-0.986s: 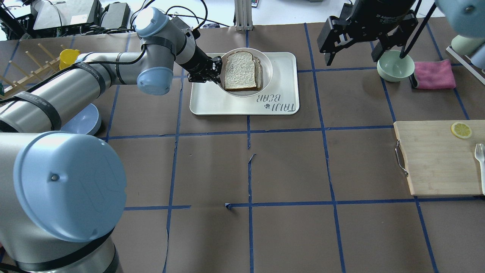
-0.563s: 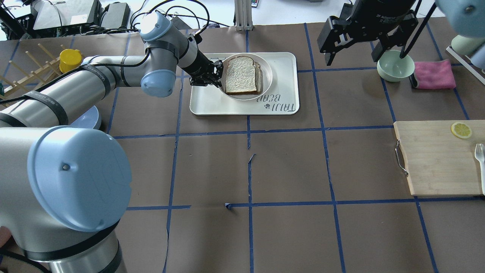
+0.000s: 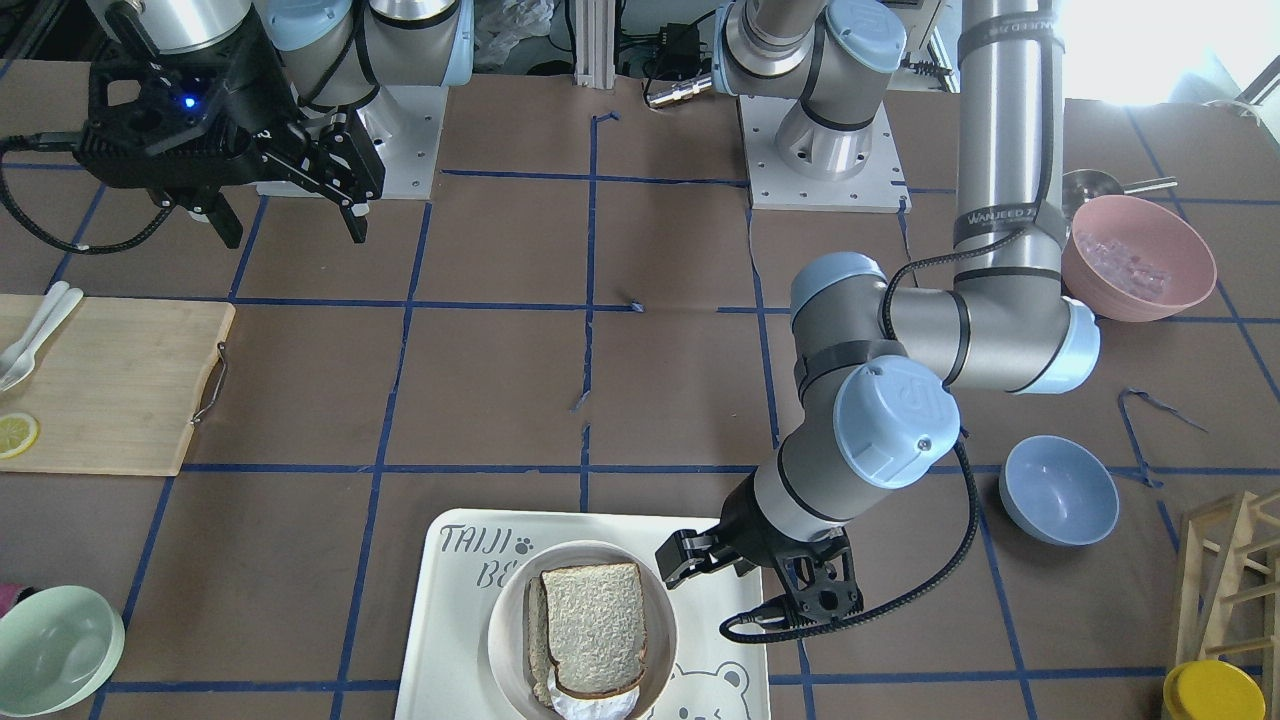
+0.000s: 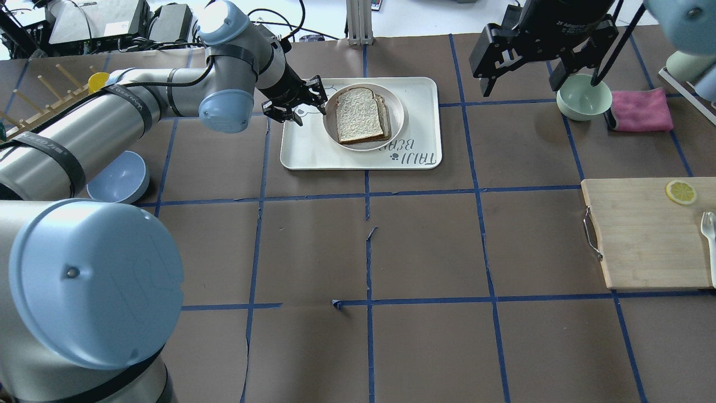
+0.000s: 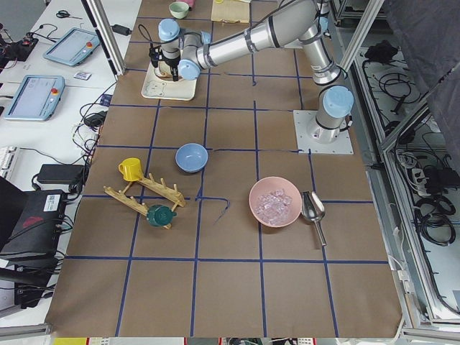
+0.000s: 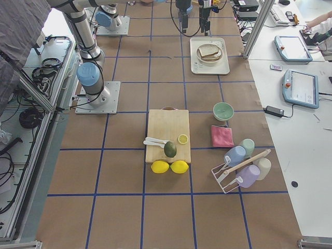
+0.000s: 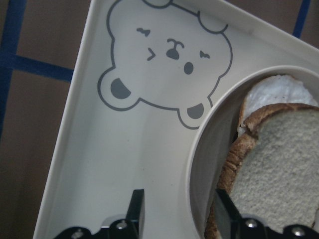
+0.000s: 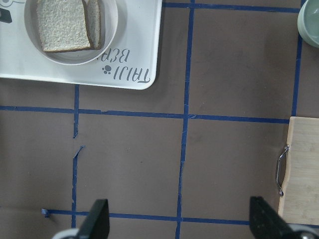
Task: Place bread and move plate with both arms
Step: 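Open the left gripper and lift it off the plate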
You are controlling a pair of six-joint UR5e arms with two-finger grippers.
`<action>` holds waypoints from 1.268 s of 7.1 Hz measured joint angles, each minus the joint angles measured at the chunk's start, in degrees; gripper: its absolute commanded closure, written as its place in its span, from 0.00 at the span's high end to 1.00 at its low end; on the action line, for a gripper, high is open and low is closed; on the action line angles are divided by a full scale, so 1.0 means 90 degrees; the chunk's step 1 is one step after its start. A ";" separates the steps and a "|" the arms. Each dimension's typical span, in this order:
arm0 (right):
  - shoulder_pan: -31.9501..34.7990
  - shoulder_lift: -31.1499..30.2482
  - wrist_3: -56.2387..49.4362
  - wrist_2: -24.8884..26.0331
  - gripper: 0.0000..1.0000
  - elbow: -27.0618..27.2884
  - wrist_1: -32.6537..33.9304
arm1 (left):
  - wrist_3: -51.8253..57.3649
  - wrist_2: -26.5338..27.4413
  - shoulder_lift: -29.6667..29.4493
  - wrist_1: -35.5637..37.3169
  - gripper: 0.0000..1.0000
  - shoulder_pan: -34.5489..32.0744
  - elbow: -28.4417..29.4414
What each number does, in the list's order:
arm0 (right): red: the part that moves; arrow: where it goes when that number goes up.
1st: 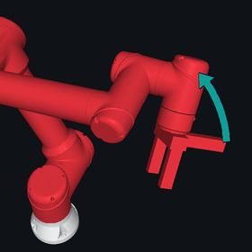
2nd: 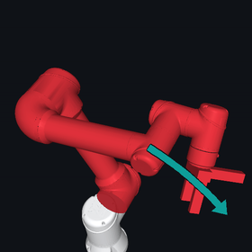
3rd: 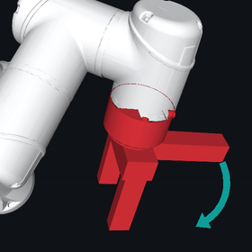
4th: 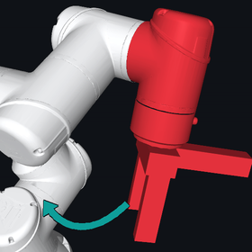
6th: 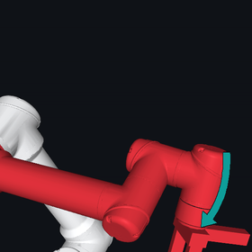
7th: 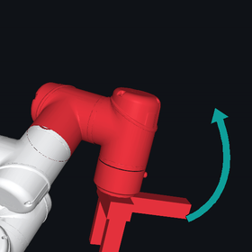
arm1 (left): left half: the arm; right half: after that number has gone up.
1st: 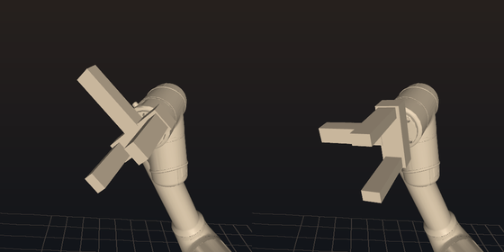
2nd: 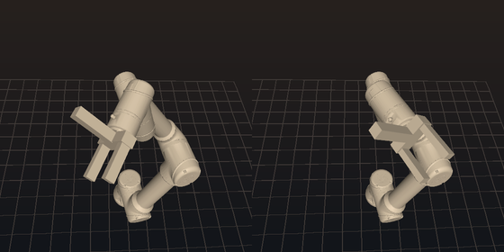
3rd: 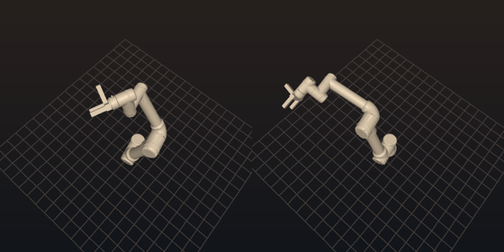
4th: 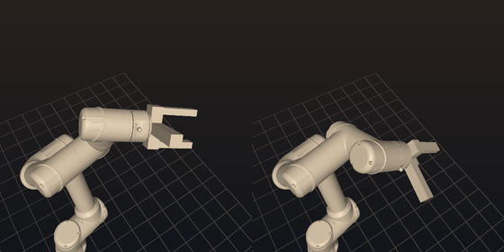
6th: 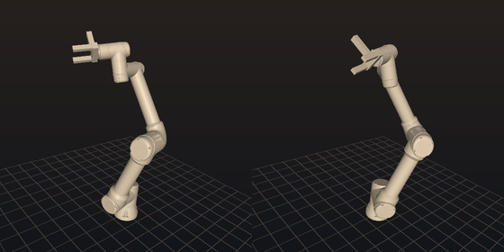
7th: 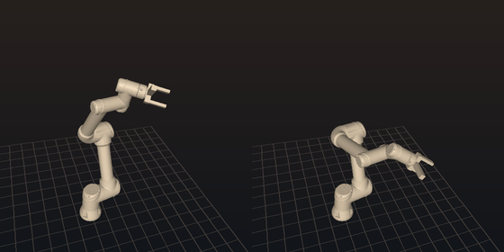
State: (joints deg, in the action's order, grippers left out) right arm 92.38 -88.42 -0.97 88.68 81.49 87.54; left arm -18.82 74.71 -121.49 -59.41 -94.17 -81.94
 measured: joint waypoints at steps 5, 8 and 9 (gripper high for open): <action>-0.0001 0.0000 0.0003 0.0003 1.00 -0.0001 0.0000 | 0.0427 0.0824 0.2595 -0.3427 1.00 -0.0149 -0.0166; -0.0016 0.0003 0.0007 0.0044 1.00 0.0000 -0.0002 | 0.1062 0.1993 0.3660 -0.3720 1.00 -0.0135 -0.0900; -0.0030 0.0004 -0.0002 0.0137 1.00 0.0004 -0.0007 | 0.1101 0.2228 0.3777 -0.3609 1.00 -0.0099 -0.1054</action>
State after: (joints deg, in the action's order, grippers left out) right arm 92.11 -88.38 -0.98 89.91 81.53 87.48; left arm -8.91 94.76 -87.50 -91.89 -95.06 -91.43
